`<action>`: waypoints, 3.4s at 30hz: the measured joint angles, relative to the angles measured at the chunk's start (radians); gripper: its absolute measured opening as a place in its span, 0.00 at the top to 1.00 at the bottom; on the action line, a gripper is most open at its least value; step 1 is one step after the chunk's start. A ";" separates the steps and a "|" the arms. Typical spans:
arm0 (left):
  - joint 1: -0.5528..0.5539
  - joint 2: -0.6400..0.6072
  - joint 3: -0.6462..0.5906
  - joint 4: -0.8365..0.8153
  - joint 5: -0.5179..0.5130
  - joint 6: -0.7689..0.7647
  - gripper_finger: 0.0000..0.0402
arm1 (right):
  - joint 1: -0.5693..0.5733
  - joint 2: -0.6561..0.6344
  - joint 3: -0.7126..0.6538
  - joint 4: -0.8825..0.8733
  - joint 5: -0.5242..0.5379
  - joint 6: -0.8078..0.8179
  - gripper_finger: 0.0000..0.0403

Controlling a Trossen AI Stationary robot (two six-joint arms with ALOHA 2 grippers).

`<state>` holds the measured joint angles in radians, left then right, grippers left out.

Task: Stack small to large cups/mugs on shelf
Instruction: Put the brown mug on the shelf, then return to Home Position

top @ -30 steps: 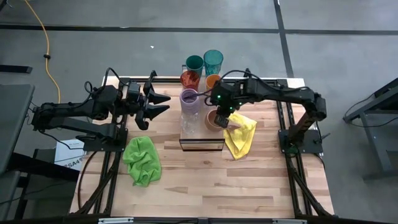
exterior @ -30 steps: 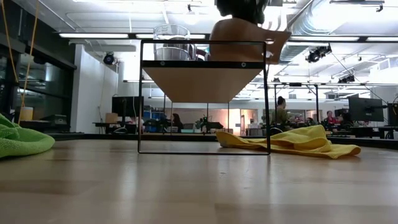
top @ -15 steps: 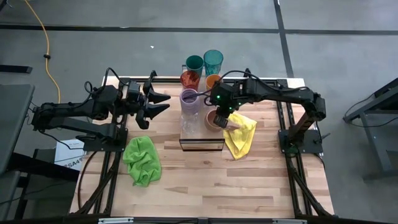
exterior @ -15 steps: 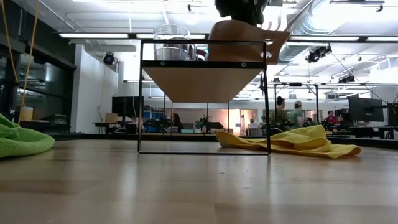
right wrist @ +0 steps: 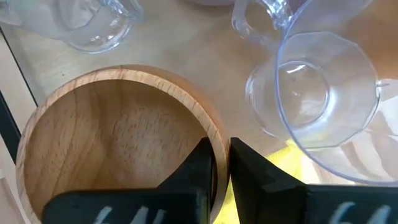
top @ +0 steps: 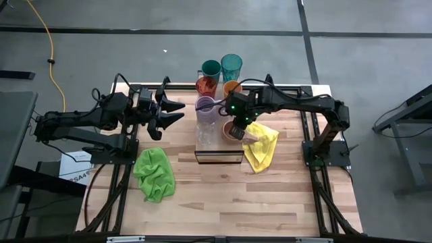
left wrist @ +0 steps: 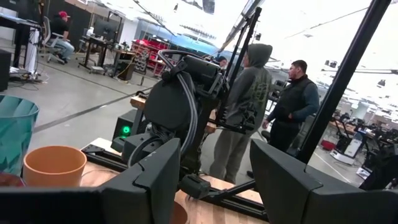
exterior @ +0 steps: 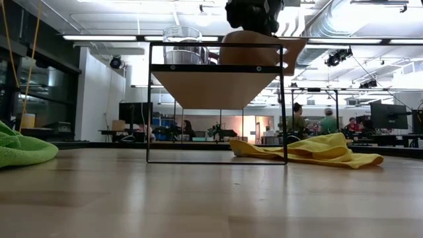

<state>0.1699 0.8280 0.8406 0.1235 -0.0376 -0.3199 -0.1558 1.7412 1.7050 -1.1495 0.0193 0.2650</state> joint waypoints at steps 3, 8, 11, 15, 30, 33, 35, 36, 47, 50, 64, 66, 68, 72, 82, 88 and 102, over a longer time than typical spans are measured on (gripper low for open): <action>0.000 0.000 0.000 0.000 0.000 0.000 0.55 | 0.000 0.000 0.000 -0.002 0.000 0.000 0.95; 0.000 0.000 0.000 0.000 0.000 0.000 0.55 | 0.000 0.000 0.000 -0.002 0.000 0.027 0.92; 0.000 0.000 0.000 0.000 0.000 0.000 0.55 | 0.000 0.000 0.000 0.000 0.000 0.032 0.89; 0.000 0.000 0.000 0.000 0.000 0.000 0.55 | 0.000 0.000 0.000 0.010 0.000 0.030 0.85; 0.000 0.000 0.000 0.000 0.000 0.000 0.55 | 0.000 0.000 0.000 0.070 -0.005 0.049 0.83; 0.000 0.000 0.000 0.000 0.000 0.000 0.55 | 0.000 0.000 0.009 0.068 -0.008 0.041 0.83; 0.000 0.000 0.000 0.000 0.000 0.000 0.55 | 0.000 -0.001 0.029 0.067 -0.009 0.023 0.83; 0.000 0.000 0.000 0.000 0.000 0.000 0.55 | 0.000 -0.001 0.042 0.065 -0.009 0.015 0.83; 0.000 0.000 0.000 0.000 0.000 0.000 0.55 | 0.028 -0.022 0.188 -0.075 0.010 -0.142 0.84; 0.000 0.000 0.000 0.001 0.000 0.000 0.55 | 0.058 -0.090 0.135 -0.128 0.051 -0.150 0.90; 0.000 0.000 0.000 0.000 -0.019 0.000 0.55 | 0.126 -0.626 -0.551 0.048 0.007 0.154 1.00; 0.000 0.000 0.000 0.000 -0.019 0.000 0.55 | 0.126 -0.631 -0.608 0.112 -0.024 0.157 1.00; 0.000 0.000 0.000 0.001 -0.019 0.000 0.55 | 0.126 -0.628 -0.647 0.181 -0.046 0.158 1.00; 0.000 0.000 0.000 0.000 -0.027 0.000 0.55 | 0.126 -0.605 -0.671 0.288 -0.038 0.156 1.00; 0.000 0.000 0.000 0.000 -0.027 0.000 0.55 | 0.122 -0.595 -0.671 0.374 -0.016 0.161 1.00; 0.000 0.000 0.000 0.000 -0.027 0.000 0.55 | 0.122 -0.595 -0.671 0.390 -0.019 0.162 1.00; 0.000 0.000 0.000 -0.019 -0.027 0.017 0.55 | 0.113 -0.817 -0.672 0.407 0.050 0.132 1.00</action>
<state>0.1696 0.8280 0.8406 0.1042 -0.0641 -0.3031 -0.0427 0.9247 1.0332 -0.7426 0.0689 0.3972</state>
